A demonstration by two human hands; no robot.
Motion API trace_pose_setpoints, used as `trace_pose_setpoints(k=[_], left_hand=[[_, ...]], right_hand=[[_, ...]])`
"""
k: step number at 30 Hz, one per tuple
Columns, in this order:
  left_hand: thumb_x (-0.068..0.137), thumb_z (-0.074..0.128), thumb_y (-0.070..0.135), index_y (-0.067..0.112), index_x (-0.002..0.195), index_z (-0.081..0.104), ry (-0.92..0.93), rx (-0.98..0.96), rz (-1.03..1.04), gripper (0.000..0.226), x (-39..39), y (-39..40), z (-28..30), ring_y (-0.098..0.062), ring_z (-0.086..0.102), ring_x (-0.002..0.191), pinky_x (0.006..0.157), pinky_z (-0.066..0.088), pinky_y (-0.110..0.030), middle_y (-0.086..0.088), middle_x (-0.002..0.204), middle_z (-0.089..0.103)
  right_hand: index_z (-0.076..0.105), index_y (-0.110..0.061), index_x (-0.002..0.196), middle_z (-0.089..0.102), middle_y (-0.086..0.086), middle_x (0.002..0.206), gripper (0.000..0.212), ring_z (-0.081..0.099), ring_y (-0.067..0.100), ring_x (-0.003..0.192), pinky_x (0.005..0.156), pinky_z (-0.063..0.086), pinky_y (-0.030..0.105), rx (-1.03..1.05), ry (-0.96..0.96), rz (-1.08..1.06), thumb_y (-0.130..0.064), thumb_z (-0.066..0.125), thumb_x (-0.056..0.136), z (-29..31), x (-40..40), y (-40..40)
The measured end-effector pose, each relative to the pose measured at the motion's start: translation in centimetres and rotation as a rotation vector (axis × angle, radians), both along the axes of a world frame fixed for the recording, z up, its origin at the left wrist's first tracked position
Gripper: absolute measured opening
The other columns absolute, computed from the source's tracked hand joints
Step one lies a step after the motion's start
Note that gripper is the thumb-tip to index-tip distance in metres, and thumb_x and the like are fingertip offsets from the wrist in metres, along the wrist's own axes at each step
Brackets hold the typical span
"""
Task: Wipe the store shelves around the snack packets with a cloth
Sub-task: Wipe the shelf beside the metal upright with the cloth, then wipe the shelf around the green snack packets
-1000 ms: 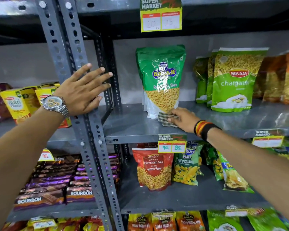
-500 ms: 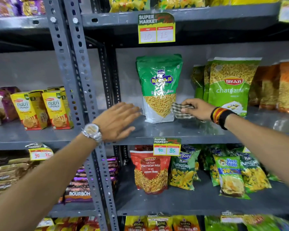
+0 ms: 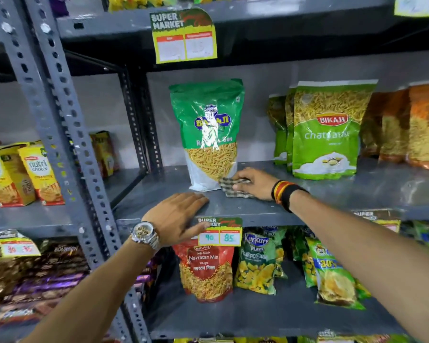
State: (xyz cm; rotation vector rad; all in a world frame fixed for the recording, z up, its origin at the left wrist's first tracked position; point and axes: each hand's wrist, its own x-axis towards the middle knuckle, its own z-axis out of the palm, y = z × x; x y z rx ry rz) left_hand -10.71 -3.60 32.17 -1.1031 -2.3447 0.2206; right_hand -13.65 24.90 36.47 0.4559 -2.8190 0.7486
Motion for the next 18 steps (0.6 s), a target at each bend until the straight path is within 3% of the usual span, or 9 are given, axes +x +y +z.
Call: trace_pose_setpoints(k=[3,6,8,11,12,15,18], left_hand=[[0.099,0.029,0.066,0.012,0.148,0.044,-0.009,0.009,0.005,0.074,0.1,0.1,0.1,-0.027,0.05,0.134,0.113,0.037,-0.042,-0.011,0.147,0.054],[0.099,0.03,0.065,0.013,0.149,0.044,-0.011,0.021,0.01,0.073,0.6,0.1,0.1,-0.027,0.05,0.134,0.113,0.036,-0.041,-0.01,0.147,0.054],[0.099,0.031,0.065,0.013,0.148,0.045,-0.018,0.026,0.008,0.073,0.8,0.1,0.2,-0.027,0.05,0.133,0.112,0.038,-0.041,-0.01,0.146,0.054],[0.1,0.033,0.064,0.012,0.146,0.046,-0.007,0.036,-0.003,0.071,0.7,0.1,0.2,-0.027,0.052,0.131,0.111,0.039,-0.04,-0.01,0.143,0.057],[0.1,0.035,0.063,0.011,0.145,0.047,-0.006,0.042,-0.009,0.07,0.7,0.1,0.2,-0.027,0.053,0.129,0.11,0.04,-0.04,-0.01,0.142,0.058],[0.099,0.036,0.063,0.01,0.145,0.047,-0.02,0.058,0.005,0.071,0.8,0.2,0.3,-0.027,0.053,0.129,0.111,0.04,-0.04,-0.011,0.142,0.058],[0.098,0.036,0.066,0.008,0.146,0.047,-0.031,0.058,0.034,0.076,0.7,0.0,0.1,-0.029,0.052,0.131,0.112,0.039,-0.041,-0.013,0.144,0.056]], right_hand=[[0.063,-0.023,0.119,0.054,0.005,0.13,0.033,0.051,0.027,0.123,0.109,0.035,0.048,0.0,-0.009,0.013,-0.039,0.061,0.091,0.2,0.2,0.0],[0.06,-0.016,0.125,0.054,0.006,0.131,0.037,0.05,0.026,0.126,0.106,0.037,0.036,0.049,-0.033,0.074,-0.034,0.059,0.093,1.1,1.8,-0.3],[0.06,-0.017,0.123,0.057,-0.001,0.12,0.036,0.055,0.017,0.116,0.097,0.04,0.028,0.123,-0.105,0.147,-0.035,0.06,0.092,2.1,4.0,0.5],[0.061,-0.018,0.12,0.064,-0.005,0.11,0.033,0.06,-0.007,0.083,0.075,0.042,0.008,0.097,-0.214,0.162,-0.035,0.06,0.092,4.0,6.9,2.0],[0.06,-0.017,0.121,0.065,-0.003,0.111,0.033,0.06,-0.008,0.082,0.073,0.042,0.007,0.053,-0.181,0.133,-0.034,0.06,0.093,4.5,7.1,2.3],[0.06,-0.017,0.124,0.062,0.004,0.128,0.037,0.057,0.017,0.116,0.096,0.042,0.026,-0.052,-0.003,0.016,-0.036,0.061,0.091,4.4,5.0,1.9],[0.063,-0.016,0.119,0.062,0.007,0.126,0.032,0.057,0.024,0.118,0.101,0.043,0.034,-0.052,0.026,0.008,-0.032,0.063,0.091,2.5,2.8,-0.6]])
